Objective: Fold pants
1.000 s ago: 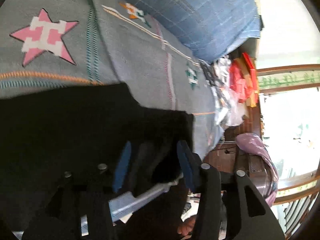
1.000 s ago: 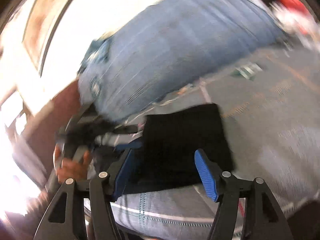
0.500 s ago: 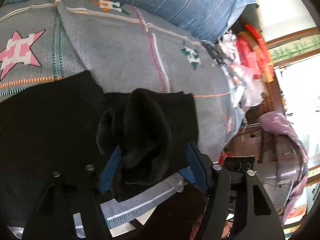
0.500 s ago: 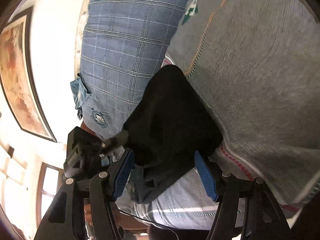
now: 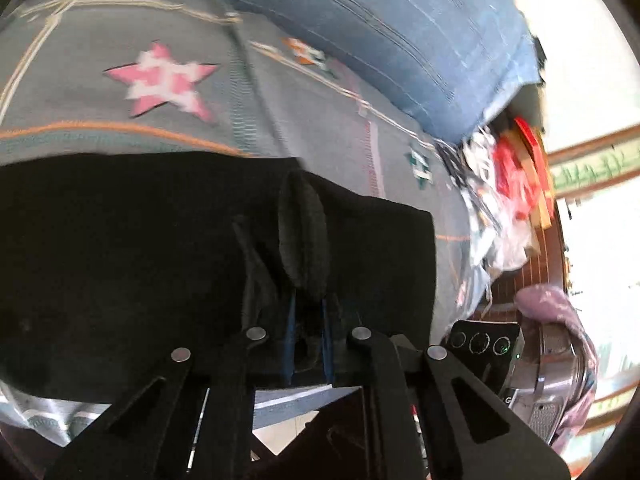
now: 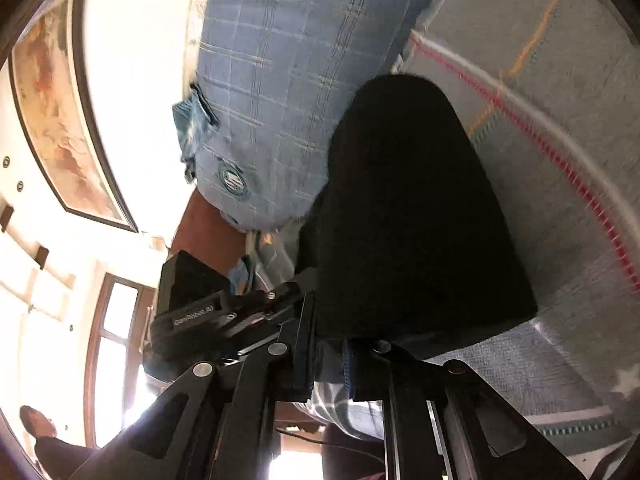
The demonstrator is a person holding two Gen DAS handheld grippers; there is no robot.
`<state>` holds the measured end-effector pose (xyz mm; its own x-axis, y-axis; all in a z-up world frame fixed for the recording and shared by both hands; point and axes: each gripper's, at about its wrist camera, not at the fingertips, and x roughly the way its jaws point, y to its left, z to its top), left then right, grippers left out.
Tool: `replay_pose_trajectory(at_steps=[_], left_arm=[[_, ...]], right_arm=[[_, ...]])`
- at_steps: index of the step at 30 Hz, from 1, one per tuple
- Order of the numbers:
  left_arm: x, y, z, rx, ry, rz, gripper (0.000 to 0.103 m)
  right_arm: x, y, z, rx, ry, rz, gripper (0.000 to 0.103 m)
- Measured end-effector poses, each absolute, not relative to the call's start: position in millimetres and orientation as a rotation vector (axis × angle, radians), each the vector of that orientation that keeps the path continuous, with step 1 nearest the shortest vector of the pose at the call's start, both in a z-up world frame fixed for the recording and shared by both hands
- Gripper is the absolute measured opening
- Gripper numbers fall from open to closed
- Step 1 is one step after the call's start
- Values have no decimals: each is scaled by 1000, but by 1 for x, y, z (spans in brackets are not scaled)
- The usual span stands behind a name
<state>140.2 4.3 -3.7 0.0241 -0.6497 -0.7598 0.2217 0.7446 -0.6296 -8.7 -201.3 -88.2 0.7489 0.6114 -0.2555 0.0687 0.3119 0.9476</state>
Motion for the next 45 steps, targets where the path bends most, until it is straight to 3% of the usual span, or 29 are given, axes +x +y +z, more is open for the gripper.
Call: replay_pose_trajectory(at_steps=[6,11,13,16,18,21,23,24,26,29,32,37,41,45], left_arm=[[143,9,-42,-422,1469,-660,9],[135,23,-16,-369,1392,-713,9],[128,35,0,-375,1334,-743,9],[122,29,25,-399,1265,-813,11],[120,13,33,-381,1243,-847,17],[122,-16,27,-330,1257,-850,23],[126,-33,10,-264,1280,-813,23],[127,-39,0,-203,1283,-768,23],[131,-48,-24,-126,1295,-722,17],[131,-37,-14,-191,1294,-736,12],[128,-33,3,-216,1264,-768,13],[136,-48,4,-169,1222,-718,33],[144,-55,-16,-175,1235,-678,33],[140,-55,-16,-160,1220,-694,37]], right_arm=[[-5,-212,-129,1298,776,302,15],[-32,-222,-88,1163,788,337,31],[-46,-230,-58,1067,720,349,33],[-52,-234,-22,914,587,332,45],[-45,-233,-13,823,554,298,45],[-22,-227,-23,740,588,235,37],[-11,-226,-41,689,634,177,24],[-8,-227,-58,632,682,131,24],[-6,-229,-72,590,698,93,6],[-11,-236,-62,636,689,120,14],[-15,-240,-36,625,599,155,14],[10,-244,-36,630,578,180,25],[41,-243,-68,652,701,167,27],[37,-242,-67,628,678,165,27]])
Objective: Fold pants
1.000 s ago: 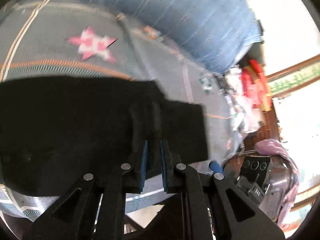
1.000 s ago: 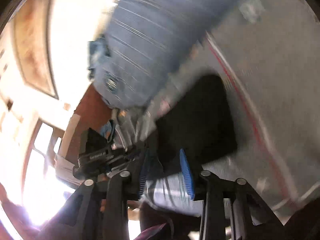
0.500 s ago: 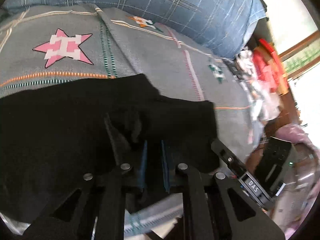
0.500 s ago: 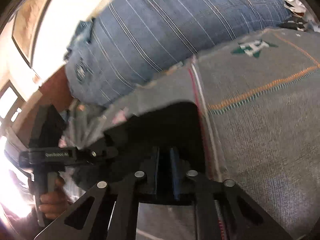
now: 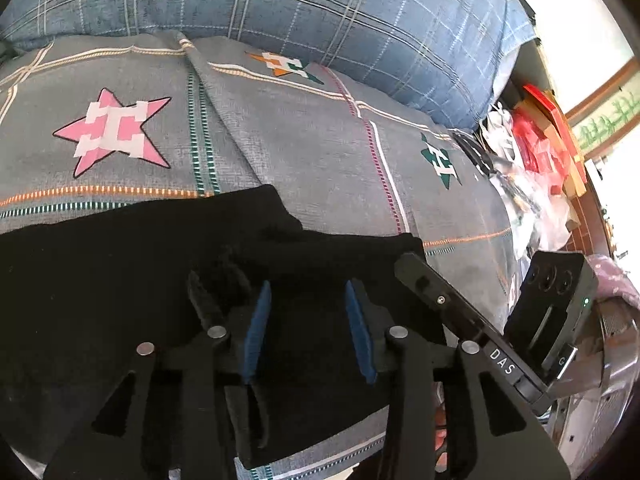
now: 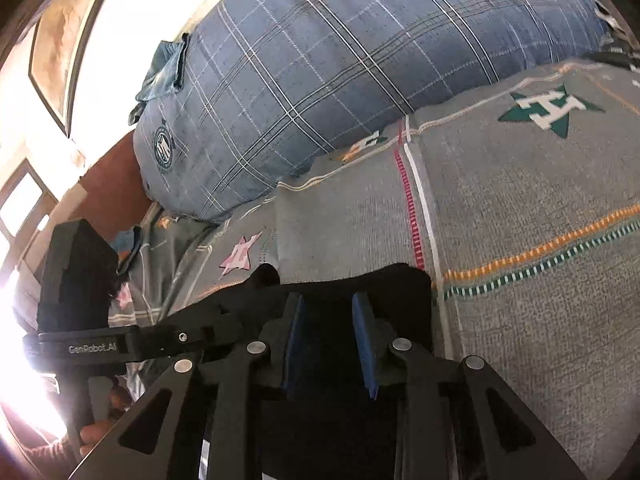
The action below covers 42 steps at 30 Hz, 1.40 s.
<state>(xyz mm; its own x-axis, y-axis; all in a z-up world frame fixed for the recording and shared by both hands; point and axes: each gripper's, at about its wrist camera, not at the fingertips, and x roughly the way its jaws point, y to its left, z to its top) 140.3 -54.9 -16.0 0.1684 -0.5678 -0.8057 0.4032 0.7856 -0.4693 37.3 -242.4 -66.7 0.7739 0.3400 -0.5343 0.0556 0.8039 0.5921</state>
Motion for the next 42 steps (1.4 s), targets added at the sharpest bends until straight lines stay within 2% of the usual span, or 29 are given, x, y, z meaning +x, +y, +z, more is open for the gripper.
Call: replay_pose_trajectory(at_steps=[9,16,19,23,26,31,37,40,42], left_arm=[[128,-45,-17,-209,1232,-725,38],[119,-14,-22,-341,1315,-760,38],[110,3,-20,-346,1309,-725,43],[105,33,-17,-400,1296,-704,43],[103,59,-9,-405,1265,-677,43],[107,106,4,-433,1199,-630,47],[126,175,12,-539,1132,-569,48],[141,207,9,-582,1127,-516,56],[154,225,1,-606,1145,-478,56]], right_arm=[[31,-234,-56,611,712,114,29],[15,-216,-46,561,721,61,48],[9,-208,-42,544,739,52,50],[2,-194,-35,495,754,40,54],[0,-175,-29,457,755,53,60],[6,-122,-20,329,777,132,60],[8,-47,-15,145,774,251,65],[10,-8,-14,54,766,318,65],[11,17,-16,9,765,361,67]])
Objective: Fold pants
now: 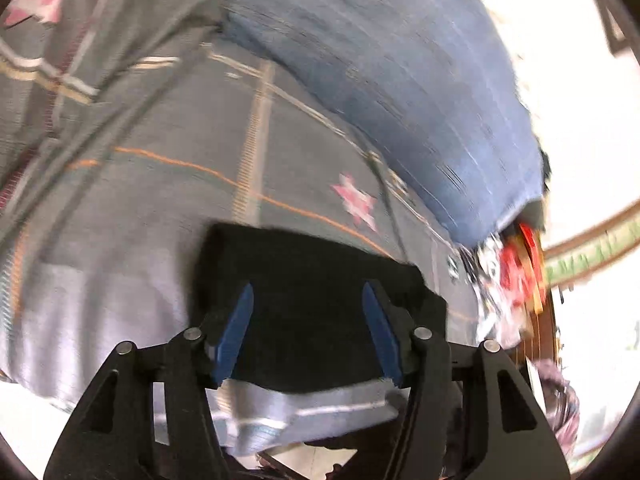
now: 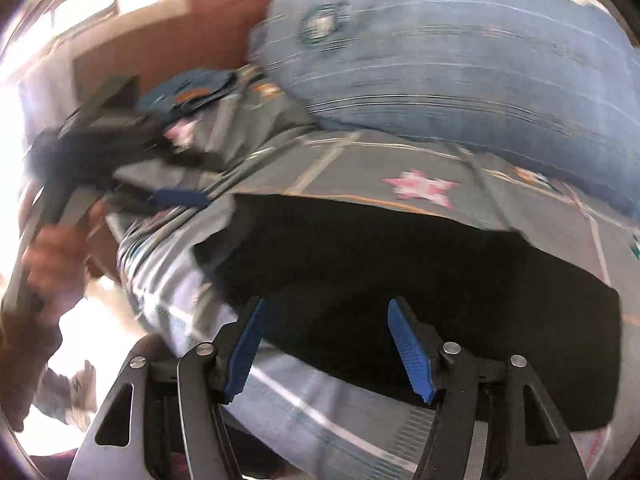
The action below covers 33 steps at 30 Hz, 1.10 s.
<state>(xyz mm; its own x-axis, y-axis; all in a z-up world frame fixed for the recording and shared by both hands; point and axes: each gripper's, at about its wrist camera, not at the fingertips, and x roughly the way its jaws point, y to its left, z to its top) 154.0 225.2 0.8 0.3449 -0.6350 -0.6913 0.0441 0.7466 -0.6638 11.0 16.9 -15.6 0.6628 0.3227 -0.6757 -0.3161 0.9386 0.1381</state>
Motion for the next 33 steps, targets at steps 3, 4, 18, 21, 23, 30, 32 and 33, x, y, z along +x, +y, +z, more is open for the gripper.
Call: replay_pose_trajectory(at_steps=[3,4,18,21,23,30,32,33], left_arm=[[172,242,-17,-647,1205,-464,56],[177,246,-22,-654,1225,-461,56],[206,241,-40,-550,1345,-475,56],[211,240,-43,-558,1362,-504,65],[214,232,-47,-566,1385,-557,69],[207,206,-42,-558,1383,-636,14],[201,207,-32,-579,1354,-644,12],[196,205,-25,-577,1334,-653,12]], right_arm=[[14,52,-20,-73,760,405,68],[15,62,-22,-101,756,413,69],[42,135,-67,-434,670,407,33],[48,119,-55,-356,683,413,18],[46,114,-48,-329,675,416,18],[43,101,-42,-220,702,438,18],[45,89,-36,-144,710,448,18],[45,82,-32,-100,710,453,18]])
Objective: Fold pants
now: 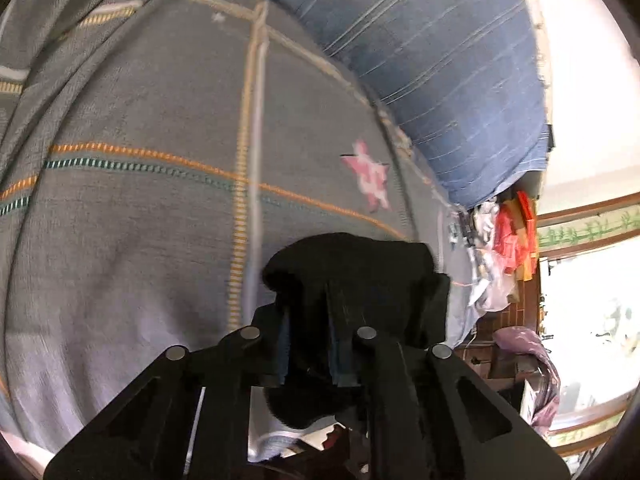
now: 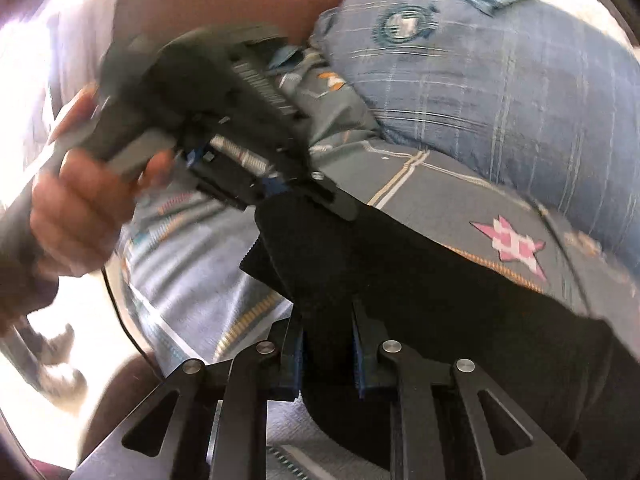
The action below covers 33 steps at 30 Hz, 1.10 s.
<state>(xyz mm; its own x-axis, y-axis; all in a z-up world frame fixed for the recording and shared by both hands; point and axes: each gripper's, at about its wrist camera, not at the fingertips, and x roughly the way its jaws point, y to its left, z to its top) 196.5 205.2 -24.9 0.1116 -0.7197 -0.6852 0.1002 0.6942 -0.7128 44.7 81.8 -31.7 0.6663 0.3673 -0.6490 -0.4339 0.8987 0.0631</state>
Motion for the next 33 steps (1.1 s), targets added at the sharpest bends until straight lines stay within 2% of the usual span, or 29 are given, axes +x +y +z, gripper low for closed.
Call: replay_pose_trajectory(at_steps=[6,11,17,21,24,28,30,33], left_arm=[[177,168,26,-533,1240,-741,12],[162,96,51,-418,1230,-832,12],[145,-7,31,-263,1332,-889,12],[138,-61,8,-154,1398,-869,12],[134,-82,-6,-81,1421,-815,13],[126,-91,-4,-43,1417,-815,19],[123,-91,1,-35,1417,-837,32],[120,-85,20,-49,1376,-854,40]], right_arm=[[30,39,-5,92,669,467,18],[7,-16,5,265,643,443,18],[-18,-94,-16,526,645,383,18],[-27,-149,-49,763,652,352,19],[-28,-174,-78,890,678,345,27],[-34,-190,-99,954,656,392,25],[-33,-190,-99,929,654,409,26],[-37,-191,-97,920,655,427,29]])
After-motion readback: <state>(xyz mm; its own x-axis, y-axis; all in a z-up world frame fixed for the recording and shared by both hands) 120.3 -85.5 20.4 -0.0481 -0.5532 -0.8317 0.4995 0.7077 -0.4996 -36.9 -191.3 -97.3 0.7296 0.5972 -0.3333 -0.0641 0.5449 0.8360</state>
